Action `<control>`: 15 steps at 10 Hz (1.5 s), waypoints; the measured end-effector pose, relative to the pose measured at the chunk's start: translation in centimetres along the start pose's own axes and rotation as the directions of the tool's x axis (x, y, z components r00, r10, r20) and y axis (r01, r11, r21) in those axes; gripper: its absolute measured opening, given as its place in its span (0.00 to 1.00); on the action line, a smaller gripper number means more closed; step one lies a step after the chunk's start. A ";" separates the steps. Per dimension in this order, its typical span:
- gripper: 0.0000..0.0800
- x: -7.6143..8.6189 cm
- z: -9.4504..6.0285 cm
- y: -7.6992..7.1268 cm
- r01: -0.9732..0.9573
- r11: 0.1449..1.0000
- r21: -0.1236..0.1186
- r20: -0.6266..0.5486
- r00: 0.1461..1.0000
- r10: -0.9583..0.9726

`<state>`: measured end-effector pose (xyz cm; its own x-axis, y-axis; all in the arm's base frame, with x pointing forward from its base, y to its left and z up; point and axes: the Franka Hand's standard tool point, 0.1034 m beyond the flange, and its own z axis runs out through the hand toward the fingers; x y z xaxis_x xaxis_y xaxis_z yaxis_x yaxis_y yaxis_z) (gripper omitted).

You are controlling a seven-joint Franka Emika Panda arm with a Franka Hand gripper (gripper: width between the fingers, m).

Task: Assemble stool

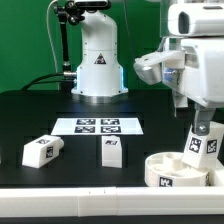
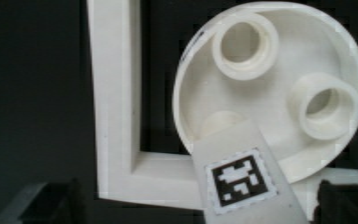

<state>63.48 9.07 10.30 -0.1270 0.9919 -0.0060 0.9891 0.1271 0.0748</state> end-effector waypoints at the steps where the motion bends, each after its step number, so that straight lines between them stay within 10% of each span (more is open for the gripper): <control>1: 0.81 0.5 0.1 -0.2 0.071 0.997 0.000 0.010 0.997 -0.071; 10: 0.81 2.1 2.1 -2.0 0.217 0.975 0.043 0.007 0.976 -0.217; 12: 0.70 2.1 2.1 -2.0 0.216 0.975 0.043 0.007 0.976 -0.216; 13: 0.44 2.0 2.1 -2.0 0.215 0.976 0.043 0.008 0.976 -0.216; 15: 0.42 2.0 2.2 -2.0 0.184 0.982 0.043 0.009 0.983 -0.184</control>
Offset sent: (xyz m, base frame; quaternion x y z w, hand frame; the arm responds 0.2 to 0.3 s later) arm -0.0133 0.0144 -0.0003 0.0045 0.0137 -0.1938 0.9809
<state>61.45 10.80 7.99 -0.3065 0.9514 -0.0283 0.9512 0.3073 0.0294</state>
